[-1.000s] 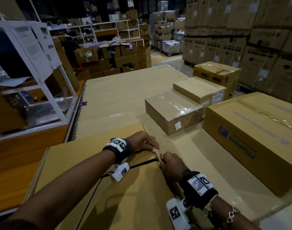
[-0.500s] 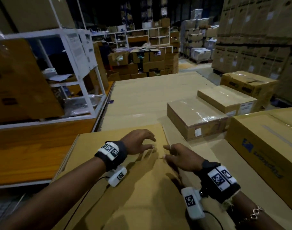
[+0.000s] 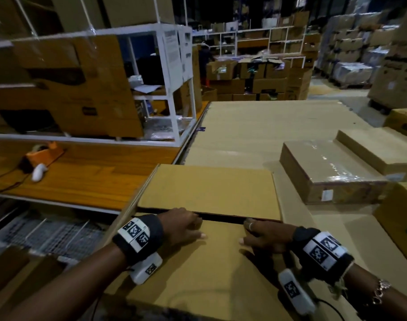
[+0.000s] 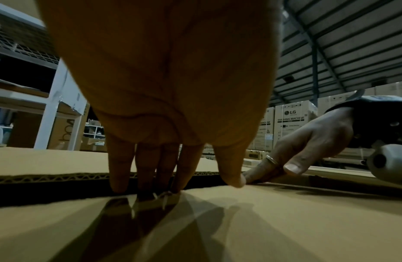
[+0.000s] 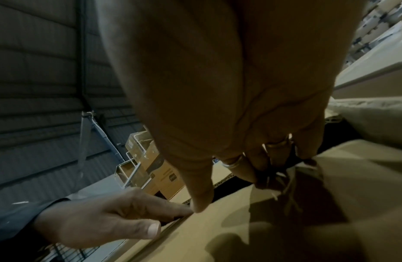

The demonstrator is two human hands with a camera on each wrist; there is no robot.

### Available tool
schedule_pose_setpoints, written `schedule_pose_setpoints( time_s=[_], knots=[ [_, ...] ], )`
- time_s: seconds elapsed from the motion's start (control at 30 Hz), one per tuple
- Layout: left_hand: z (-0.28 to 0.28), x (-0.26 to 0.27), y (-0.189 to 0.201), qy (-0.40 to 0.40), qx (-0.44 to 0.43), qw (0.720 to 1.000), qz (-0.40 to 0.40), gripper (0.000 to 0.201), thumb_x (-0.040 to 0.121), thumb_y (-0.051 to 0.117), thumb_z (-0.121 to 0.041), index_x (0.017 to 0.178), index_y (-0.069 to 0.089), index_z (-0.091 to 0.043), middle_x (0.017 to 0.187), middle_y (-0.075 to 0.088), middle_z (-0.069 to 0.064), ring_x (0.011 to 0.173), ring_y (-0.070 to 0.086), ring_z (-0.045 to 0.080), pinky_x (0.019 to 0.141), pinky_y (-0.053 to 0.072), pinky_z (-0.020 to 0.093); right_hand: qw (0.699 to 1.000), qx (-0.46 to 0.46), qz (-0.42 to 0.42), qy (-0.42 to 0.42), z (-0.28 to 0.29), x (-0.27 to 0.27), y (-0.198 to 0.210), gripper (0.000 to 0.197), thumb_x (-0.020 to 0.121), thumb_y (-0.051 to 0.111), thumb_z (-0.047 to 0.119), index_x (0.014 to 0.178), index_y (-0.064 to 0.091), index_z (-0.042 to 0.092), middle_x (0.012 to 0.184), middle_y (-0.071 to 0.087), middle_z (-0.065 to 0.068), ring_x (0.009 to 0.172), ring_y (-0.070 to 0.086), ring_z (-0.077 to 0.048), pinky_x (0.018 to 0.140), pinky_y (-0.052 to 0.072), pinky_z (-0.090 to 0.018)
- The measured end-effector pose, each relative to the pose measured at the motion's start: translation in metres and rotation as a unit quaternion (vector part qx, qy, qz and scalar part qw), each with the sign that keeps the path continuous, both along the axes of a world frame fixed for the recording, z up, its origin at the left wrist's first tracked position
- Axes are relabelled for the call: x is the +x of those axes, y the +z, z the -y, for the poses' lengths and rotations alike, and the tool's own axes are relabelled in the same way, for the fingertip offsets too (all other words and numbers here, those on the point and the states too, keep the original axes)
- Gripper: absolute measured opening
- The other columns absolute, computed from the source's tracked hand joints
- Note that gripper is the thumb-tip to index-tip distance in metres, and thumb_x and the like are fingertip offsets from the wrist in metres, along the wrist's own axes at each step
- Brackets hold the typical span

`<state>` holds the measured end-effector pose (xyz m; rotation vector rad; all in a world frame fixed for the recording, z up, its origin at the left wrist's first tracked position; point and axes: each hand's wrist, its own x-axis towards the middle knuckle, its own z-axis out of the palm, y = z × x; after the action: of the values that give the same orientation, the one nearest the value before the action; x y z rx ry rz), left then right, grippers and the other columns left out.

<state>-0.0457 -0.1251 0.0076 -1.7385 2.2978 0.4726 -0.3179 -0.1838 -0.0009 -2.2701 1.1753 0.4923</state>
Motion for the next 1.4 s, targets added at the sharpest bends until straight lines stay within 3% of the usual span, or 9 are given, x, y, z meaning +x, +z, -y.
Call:
schedule_pose_setpoints(
  time_s=[0.07,0.13,0.2,0.37,0.67,0.97,1.13,1.27,1.4],
  knots=[
    [0.000,-0.005,0.004,0.008,0.017,1.000,0.010,0.055,0.097,0.046,-0.064,0.126,0.055,-0.018,0.113,0.064,0.006,0.093,0.060,0.021,0.079,0.050,0.038,1.000,-0.007,-0.012,0.010,-0.001,-0.002,0.000,0.073,0.105,0.038,0.049,0.151,0.024,-0.005,0.164,0.018,-0.018,0.148,0.026,-0.029,0.113,0.026,-0.031],
    [-0.003,-0.008,0.009,0.020,0.019,1.000,0.015,0.077,0.097,0.047,-0.063,0.156,0.029,-0.016,0.151,0.045,0.006,0.132,0.048,0.024,0.105,0.043,0.038,0.999,-0.030,-0.007,0.027,-0.005,-0.002,0.001,0.084,0.104,0.037,0.051,0.157,-0.001,-0.001,0.167,-0.004,-0.014,0.155,0.002,-0.027,0.124,0.006,-0.043],
    [-0.009,-0.006,0.012,0.019,-0.018,1.000,0.006,0.089,0.095,0.049,-0.065,0.162,0.010,-0.019,0.167,0.018,0.002,0.152,0.022,0.021,0.121,0.026,0.037,0.997,-0.067,0.026,0.020,-0.007,-0.003,0.004,0.087,0.103,0.039,0.053,0.158,-0.007,0.003,0.167,-0.011,-0.011,0.154,-0.009,-0.025,0.125,-0.002,-0.045],
    [-0.004,0.011,0.030,0.005,-0.108,0.994,0.019,0.104,0.082,0.032,-0.083,0.162,0.001,-0.025,0.169,-0.003,-0.001,0.156,-0.004,0.017,0.123,0.001,0.034,0.986,-0.154,0.064,0.009,-0.001,0.001,0.027,0.093,0.099,0.045,0.058,0.158,-0.012,0.013,0.167,-0.012,-0.005,0.154,-0.012,-0.021,0.125,-0.003,-0.046],
    [0.078,0.049,0.066,-0.024,-0.182,0.981,0.065,0.090,0.095,0.042,-0.070,0.161,-0.002,-0.028,0.168,-0.016,0.001,0.155,-0.011,0.022,0.125,0.006,0.050,0.962,-0.220,0.153,-0.052,0.060,0.039,0.076,0.103,0.094,0.059,0.051,0.158,-0.016,0.021,0.163,-0.026,0.000,0.153,-0.014,-0.018,0.125,0.004,-0.052],
    [0.196,0.055,0.042,-0.061,-0.151,0.985,0.060,0.088,0.094,0.052,-0.064,0.159,0.020,-0.015,0.169,0.005,0.010,0.155,0.009,0.032,0.120,0.018,0.061,0.954,-0.241,0.129,-0.121,0.167,0.097,0.039,0.090,0.093,0.067,0.039,0.160,0.011,0.018,0.168,0.001,0.003,0.155,0.007,-0.023,0.121,0.014,-0.059],
    [0.233,0.051,-0.007,-0.077,-0.112,0.988,0.073,0.083,0.089,0.065,-0.057,0.151,0.033,-0.010,0.165,0.018,0.016,0.147,0.026,0.038,0.112,0.034,0.061,0.967,-0.224,0.056,-0.111,0.205,0.114,-0.009,0.077,0.090,0.070,0.022,0.155,0.029,0.013,0.166,0.017,-0.010,0.149,0.028,-0.031,0.117,0.032,-0.048],
    [0.244,0.061,-0.036,-0.027,-0.094,0.995,-0.034,0.076,0.089,0.071,-0.036,0.153,0.033,-0.020,0.144,0.053,0.010,0.126,0.055,0.033,0.100,0.050,0.046,0.962,-0.239,0.022,-0.127,0.210,0.115,-0.040,0.061,0.097,0.056,0.017,0.153,0.036,0.025,0.158,0.038,-0.004,0.143,0.039,-0.028,0.118,0.025,-0.055],
    [0.251,0.071,-0.064,0.002,-0.169,0.979,-0.110,0.057,0.094,0.060,-0.021,0.149,0.046,-0.026,0.139,0.062,0.005,0.123,0.060,0.029,0.100,0.052,0.044,0.939,-0.308,0.071,-0.136,0.209,0.109,-0.053,0.048,0.096,0.054,0.020,0.142,0.053,0.033,0.141,0.060,0.002,0.128,0.057,-0.024,0.109,0.041,-0.039]
  ],
)
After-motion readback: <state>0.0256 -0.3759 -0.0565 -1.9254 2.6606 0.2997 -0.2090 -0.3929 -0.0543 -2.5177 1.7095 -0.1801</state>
